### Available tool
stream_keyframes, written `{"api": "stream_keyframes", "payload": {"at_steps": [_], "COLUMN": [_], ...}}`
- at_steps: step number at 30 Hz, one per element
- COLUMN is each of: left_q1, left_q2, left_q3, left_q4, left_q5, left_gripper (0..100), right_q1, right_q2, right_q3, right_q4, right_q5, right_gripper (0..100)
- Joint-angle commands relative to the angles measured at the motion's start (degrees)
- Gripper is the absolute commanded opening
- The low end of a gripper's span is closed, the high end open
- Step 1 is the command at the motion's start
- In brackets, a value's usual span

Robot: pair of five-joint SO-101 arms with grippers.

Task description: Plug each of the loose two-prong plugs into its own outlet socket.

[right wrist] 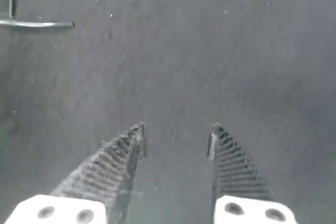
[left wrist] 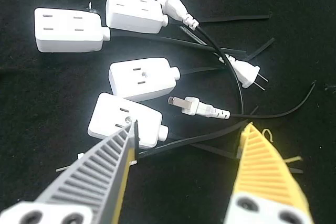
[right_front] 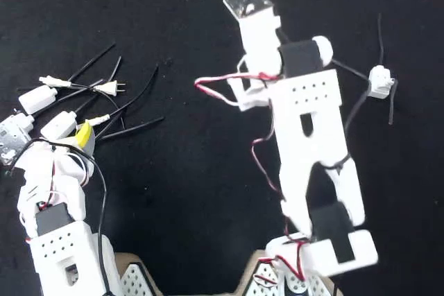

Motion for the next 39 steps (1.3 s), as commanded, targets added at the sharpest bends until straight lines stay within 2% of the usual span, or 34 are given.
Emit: {"api": "stream_keyframes", "payload": {"at_steps": [1, 4, 8, 11, 21, 28, 33, 39], "left_q1": [0.57, 0.57, 0.57, 0.57, 0.84, 8.75, 5.05, 0.66], "left_q2": [0.18, 0.18, 0.18, 0.18, 0.18, 0.18, 0.18, 0.79], "left_q3": [-1.8, -1.8, -1.8, -1.8, -1.8, -1.54, -1.8, -9.54], "left_q4": [-1.05, -1.05, -1.05, -1.05, -0.97, -0.88, -0.88, 4.66], "left_q5": [-0.53, -0.53, -0.53, -0.53, -0.09, 0.0, -0.62, -7.82], "left_gripper": [32, 32, 32, 32, 32, 32, 32, 32], "right_q1": [-0.97, -2.37, -4.48, -4.84, -4.04, -4.04, -3.78, -4.04], "right_q2": [-4.97, -6.81, -8.75, -8.92, -10.95, -15.34, -15.16, -15.52], "right_q3": [5.76, 10.51, 17.01, 22.29, 44.09, 50.33, 54.2, 60.88], "right_q4": [-3.69, -4.22, -4.48, -7.82, -36.31, -41.76, -44.4, -53.8], "right_q5": [-0.62, -0.79, -7.47, -8.62, -8.97, -9.05, -9.05, -8.62], "right_gripper": [18.6, 18.5, 18.4, 18.7, 18.4, 18.7, 18.5, 18.8]}}
